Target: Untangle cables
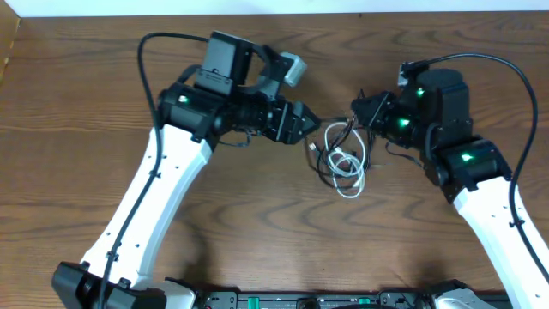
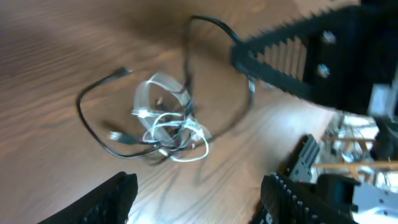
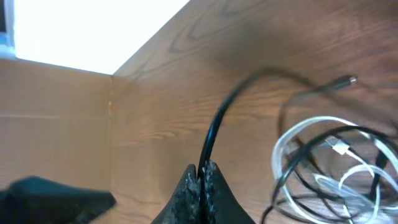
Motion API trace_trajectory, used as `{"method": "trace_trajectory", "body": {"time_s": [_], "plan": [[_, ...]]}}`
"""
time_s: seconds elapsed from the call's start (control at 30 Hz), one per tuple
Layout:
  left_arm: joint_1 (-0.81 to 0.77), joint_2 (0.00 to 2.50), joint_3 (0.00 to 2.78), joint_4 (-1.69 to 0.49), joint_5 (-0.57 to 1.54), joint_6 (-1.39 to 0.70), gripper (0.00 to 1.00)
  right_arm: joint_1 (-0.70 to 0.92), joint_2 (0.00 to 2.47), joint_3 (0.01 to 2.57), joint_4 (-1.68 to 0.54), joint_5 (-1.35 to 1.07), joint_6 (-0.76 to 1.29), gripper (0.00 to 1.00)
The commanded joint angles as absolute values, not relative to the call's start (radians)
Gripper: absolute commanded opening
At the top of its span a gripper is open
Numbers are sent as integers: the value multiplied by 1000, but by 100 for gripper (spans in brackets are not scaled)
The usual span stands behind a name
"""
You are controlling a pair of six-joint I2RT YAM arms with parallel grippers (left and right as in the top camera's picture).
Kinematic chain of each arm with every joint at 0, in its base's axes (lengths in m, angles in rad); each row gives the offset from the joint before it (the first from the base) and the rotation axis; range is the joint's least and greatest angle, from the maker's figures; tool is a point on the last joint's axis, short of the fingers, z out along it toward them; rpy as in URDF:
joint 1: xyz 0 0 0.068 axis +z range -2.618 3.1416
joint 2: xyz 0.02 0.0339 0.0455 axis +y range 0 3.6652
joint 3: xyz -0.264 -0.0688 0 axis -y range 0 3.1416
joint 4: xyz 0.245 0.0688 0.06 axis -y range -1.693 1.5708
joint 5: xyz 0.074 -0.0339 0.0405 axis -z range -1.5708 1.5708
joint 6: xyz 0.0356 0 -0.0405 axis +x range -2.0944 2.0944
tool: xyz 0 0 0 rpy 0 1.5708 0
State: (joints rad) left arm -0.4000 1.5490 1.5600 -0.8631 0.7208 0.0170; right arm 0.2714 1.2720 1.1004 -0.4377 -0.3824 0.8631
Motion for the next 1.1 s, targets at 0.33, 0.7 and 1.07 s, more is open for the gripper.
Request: {"method": "trace_trajectory", "body": {"time_s": [0.33,0.7,1.07], "plan": [[-516,1717,1561,-704,756,19,67,167,1272,1105,-435,-552,848,1],[-530,1742,1561,-624,826,41,68,144,1272,1105,-438,-549,828,1],[-556,1745,1561,-575,902,42,63,144,1272,1105,-399,-554,822,1]]}}
